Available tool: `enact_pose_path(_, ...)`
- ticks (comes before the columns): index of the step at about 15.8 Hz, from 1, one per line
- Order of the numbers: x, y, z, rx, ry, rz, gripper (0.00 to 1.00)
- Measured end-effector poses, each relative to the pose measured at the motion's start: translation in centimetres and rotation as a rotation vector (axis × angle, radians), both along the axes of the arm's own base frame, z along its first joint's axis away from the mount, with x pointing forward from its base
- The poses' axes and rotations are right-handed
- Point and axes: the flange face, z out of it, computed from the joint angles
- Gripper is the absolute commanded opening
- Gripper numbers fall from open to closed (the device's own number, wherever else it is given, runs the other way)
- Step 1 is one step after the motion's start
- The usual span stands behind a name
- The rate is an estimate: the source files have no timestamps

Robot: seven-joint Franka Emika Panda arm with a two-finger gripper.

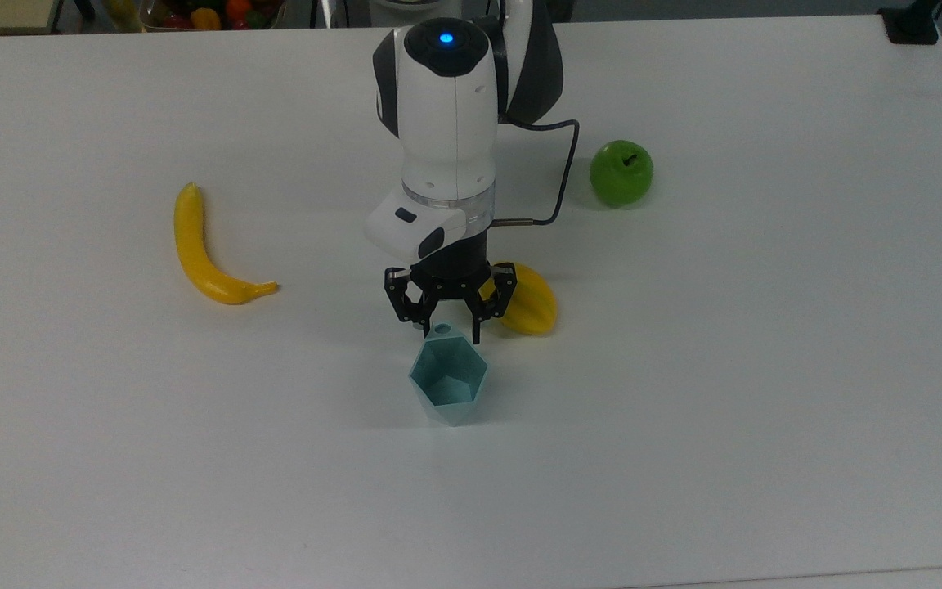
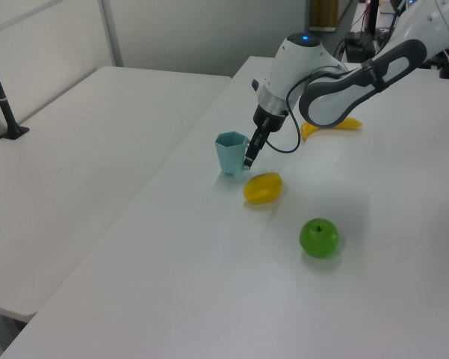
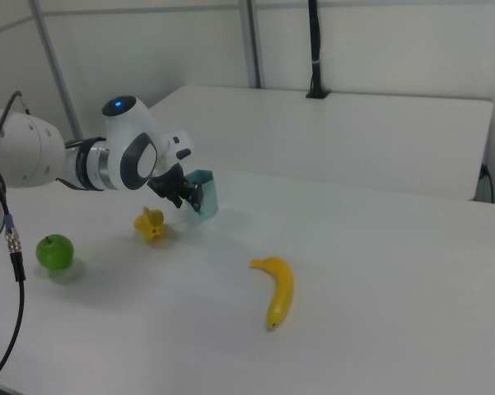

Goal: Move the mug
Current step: 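Slide the held teal mug across the table toward the banana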

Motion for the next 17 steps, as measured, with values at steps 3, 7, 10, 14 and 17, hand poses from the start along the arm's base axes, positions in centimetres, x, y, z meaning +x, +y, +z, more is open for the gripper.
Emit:
enact_pose_path(3,0.0,-0.1,-0.4,0.005,0.002,-0.019,0.29)
enact_pose_path(7,0.2,-0.1,-0.8,0.001,-0.011,-0.021,0.11)
enact_pose_path(10,0.3,-0.2,-0.6,0.004,-0.025,-0.023,0.05)
enact_pose_path(14,0.3,-0.6,-0.4,0.001,-0.028,-0.027,0.05)
enact_pose_path(17,-0.6,-1.8,1.6,-0.004,-0.041,-0.041,0.05)
